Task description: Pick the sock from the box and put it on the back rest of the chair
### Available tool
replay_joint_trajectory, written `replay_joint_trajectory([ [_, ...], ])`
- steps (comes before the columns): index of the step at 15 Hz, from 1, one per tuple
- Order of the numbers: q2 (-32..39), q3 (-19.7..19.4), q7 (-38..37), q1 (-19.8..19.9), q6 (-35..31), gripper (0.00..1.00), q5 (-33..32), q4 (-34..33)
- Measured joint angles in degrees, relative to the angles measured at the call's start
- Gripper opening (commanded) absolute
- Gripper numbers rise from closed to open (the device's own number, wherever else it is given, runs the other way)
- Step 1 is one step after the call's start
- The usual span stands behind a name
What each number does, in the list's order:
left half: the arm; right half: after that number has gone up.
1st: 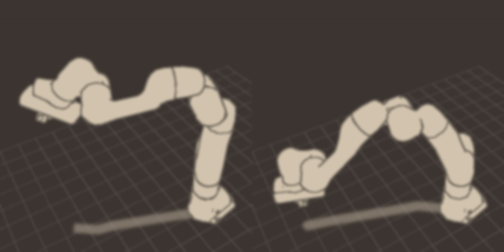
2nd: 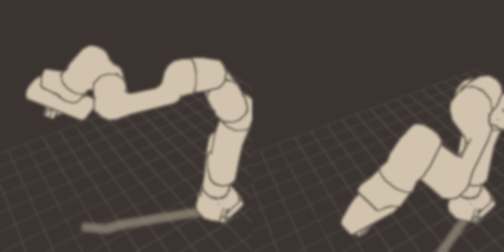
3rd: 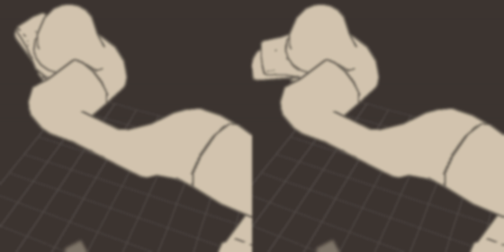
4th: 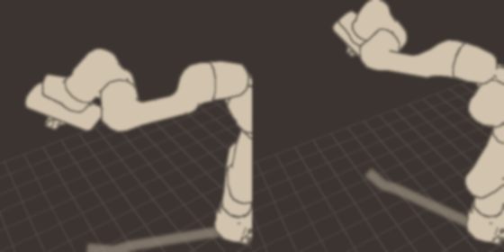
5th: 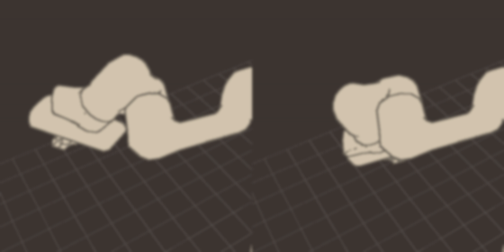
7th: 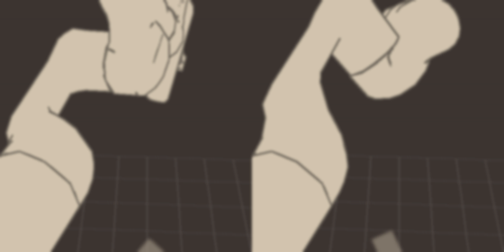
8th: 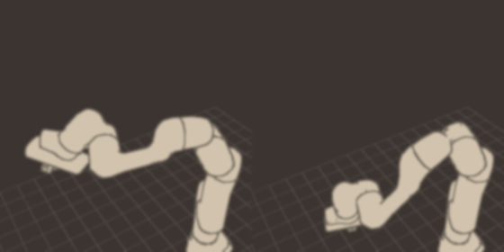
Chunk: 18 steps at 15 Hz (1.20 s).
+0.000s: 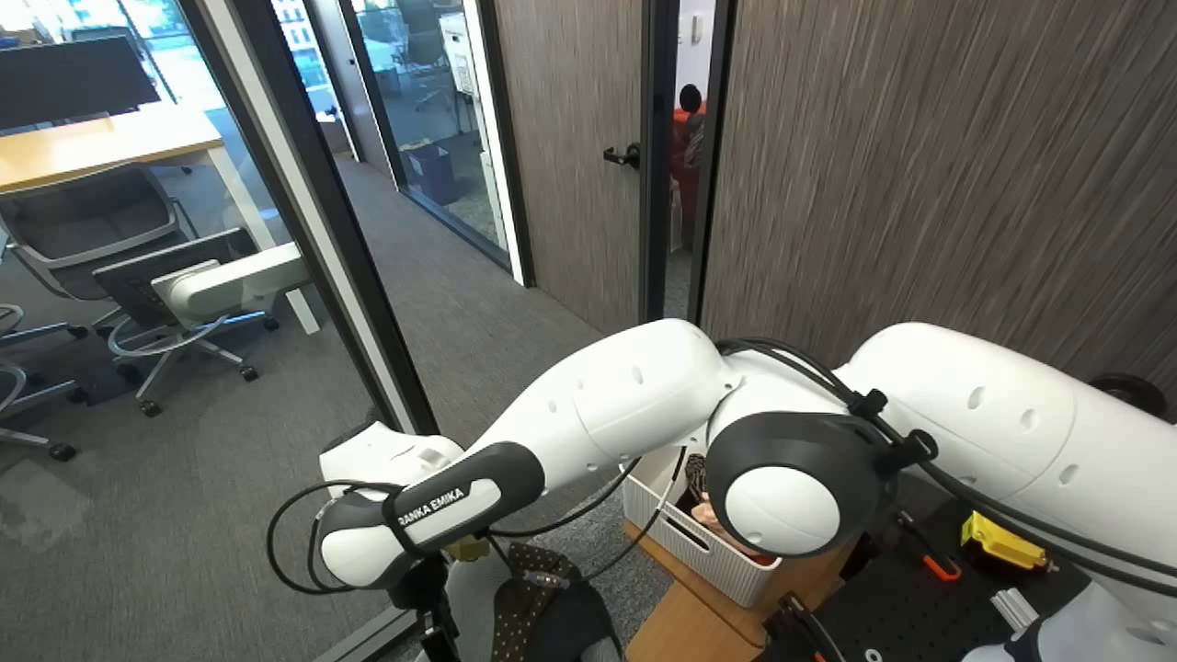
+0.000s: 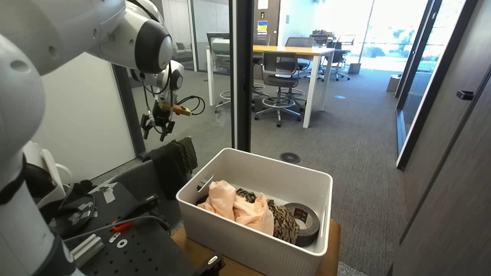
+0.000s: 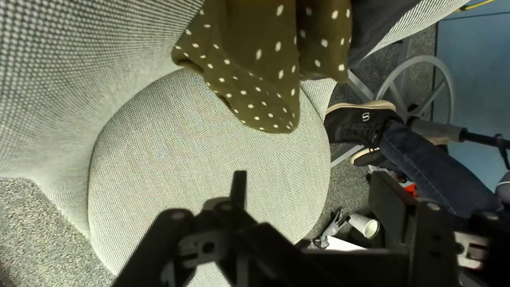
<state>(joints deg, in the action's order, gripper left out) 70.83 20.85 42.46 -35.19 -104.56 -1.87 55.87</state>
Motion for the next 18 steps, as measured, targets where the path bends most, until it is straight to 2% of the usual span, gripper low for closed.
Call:
replay_joint_trajectory([
  [4, -1.27, -2.40, -2.46, 0.04, 2.51, 1.00, -0.03, -0.06],
  [8, -6.35, -5.55, -7.26, 0.61, 6.69, 1.00, -0.05, 2.27],
  [14, -22.07, -7.96, -15.82, 3.16, 9.64, 1.00, -0.05, 15.71],
  [18, -33.10, -9.16, -25.29, 4.60, 10.24, 1.00, 0.44, 26.23],
])
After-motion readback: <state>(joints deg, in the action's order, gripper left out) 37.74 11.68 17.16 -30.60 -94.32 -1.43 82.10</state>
